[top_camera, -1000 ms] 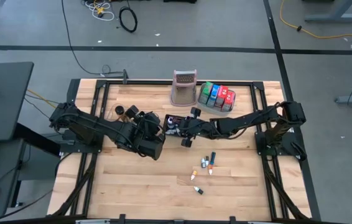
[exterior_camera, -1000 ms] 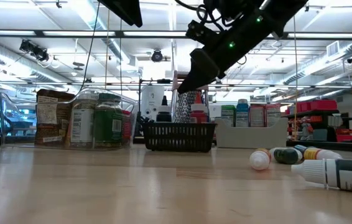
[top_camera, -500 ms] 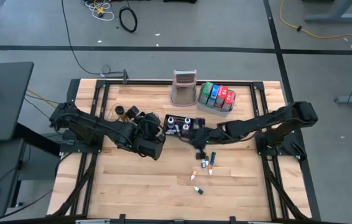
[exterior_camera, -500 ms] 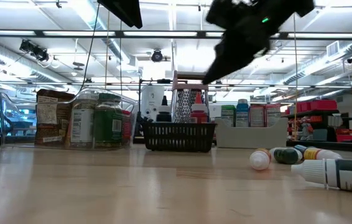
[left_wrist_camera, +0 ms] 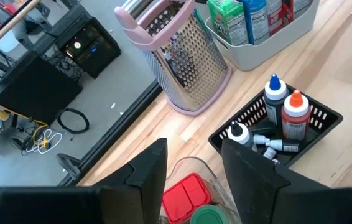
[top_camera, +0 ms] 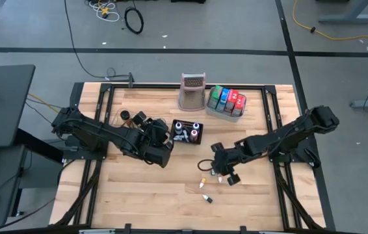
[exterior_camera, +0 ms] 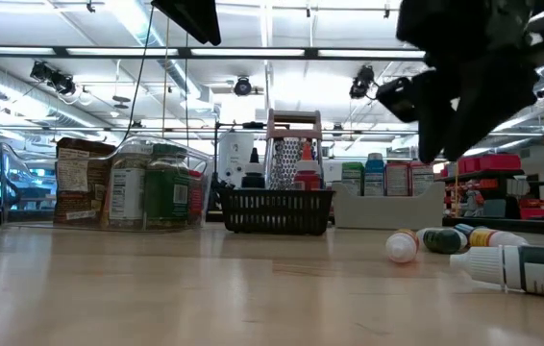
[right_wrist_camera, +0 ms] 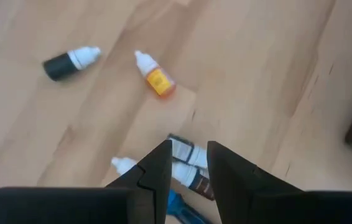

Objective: Pick & Place Kitchen Items
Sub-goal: Put the small blue food coloring bottle into the black bin

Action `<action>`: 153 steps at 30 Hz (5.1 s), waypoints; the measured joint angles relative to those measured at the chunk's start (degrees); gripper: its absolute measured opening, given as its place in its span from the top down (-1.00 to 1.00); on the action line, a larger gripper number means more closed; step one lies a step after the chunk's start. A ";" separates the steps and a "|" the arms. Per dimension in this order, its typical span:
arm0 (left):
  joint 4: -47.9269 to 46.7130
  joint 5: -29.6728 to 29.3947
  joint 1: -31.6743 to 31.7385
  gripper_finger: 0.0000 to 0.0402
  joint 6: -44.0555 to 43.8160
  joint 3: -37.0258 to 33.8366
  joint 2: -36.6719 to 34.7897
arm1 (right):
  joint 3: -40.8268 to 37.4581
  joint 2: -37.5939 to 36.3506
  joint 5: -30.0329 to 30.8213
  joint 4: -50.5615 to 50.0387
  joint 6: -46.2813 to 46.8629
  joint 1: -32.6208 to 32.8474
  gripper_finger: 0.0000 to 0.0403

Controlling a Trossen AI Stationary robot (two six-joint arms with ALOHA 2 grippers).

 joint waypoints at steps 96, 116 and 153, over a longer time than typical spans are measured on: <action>64.05 23.98 -0.63 0.45 48.48 -50.95 -29.99 | -19.56 -30.34 1.30 29.05 -13.71 1.31 0.44; 64.05 23.98 -0.63 0.45 48.48 -50.95 -29.99 | -19.55 -30.32 1.32 29.03 -14.72 1.30 0.44; 64.05 24.00 -0.63 0.45 48.48 -50.95 -29.99 | -19.50 -16.53 7.31 37.13 -0.21 1.34 0.00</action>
